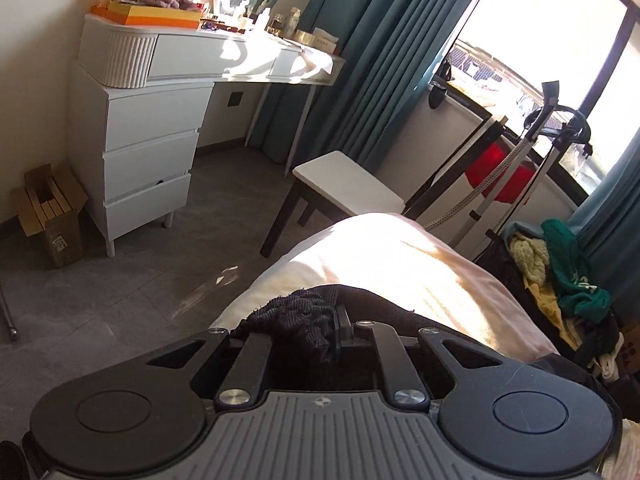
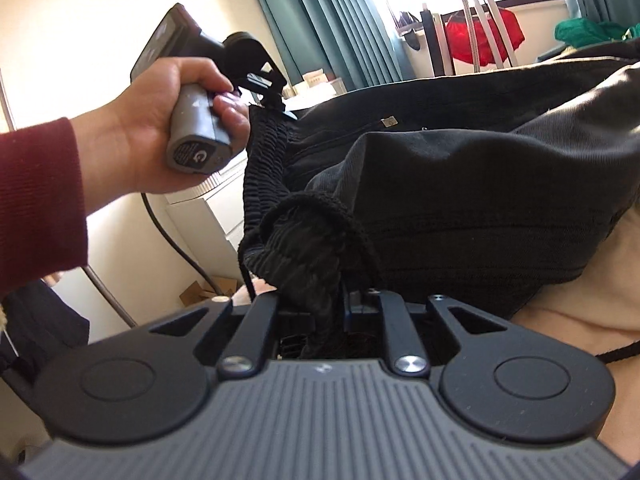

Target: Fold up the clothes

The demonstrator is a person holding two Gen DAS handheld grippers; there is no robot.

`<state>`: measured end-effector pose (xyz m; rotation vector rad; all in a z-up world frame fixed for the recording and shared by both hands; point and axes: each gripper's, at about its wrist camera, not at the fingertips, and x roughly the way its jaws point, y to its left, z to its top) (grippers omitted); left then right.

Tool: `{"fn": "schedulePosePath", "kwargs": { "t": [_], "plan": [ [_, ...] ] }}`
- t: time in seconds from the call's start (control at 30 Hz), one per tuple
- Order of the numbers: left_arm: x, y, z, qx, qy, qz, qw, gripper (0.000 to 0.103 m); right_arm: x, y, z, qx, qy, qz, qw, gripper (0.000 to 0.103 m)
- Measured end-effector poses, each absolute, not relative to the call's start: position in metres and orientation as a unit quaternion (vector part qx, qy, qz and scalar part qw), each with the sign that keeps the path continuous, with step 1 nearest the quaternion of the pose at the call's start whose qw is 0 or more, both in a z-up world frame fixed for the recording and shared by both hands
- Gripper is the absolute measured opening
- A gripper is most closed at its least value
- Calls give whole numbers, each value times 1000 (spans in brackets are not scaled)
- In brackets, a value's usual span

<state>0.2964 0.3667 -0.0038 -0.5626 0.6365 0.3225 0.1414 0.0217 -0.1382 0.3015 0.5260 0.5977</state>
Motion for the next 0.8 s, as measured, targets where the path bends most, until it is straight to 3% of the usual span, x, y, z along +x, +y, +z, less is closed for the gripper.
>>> {"fn": "schedulePosePath", "kwargs": {
  "t": [0.13,0.2,0.27,0.3,0.33,0.37,0.4,0.43,0.8],
  "plan": [
    [294,378,-18,-280,305,132,901,17,146,21,-135,143,255,301,908,19],
    [288,380,-15,-270,310,106,905,28,148,20,-132,144,260,304,905,22],
    [272,374,-8,-249,305,117,912,63,148,19,-130,147,268,309,901,28],
    [263,370,-4,-237,301,128,915,72,148,18,-128,147,272,312,898,37],
    [253,367,0,-223,294,135,920,87,147,19,-127,144,276,315,896,43],
    [243,363,4,-210,285,140,925,92,142,19,-125,143,277,320,895,62],
    [232,360,7,-200,281,142,928,93,137,18,-124,142,274,323,895,83],
    [221,356,9,-192,281,141,930,93,131,17,-122,137,268,325,897,89],
    [84,255,36,-145,241,55,958,93,69,-54,-85,84,229,280,929,88]
  ]
}}
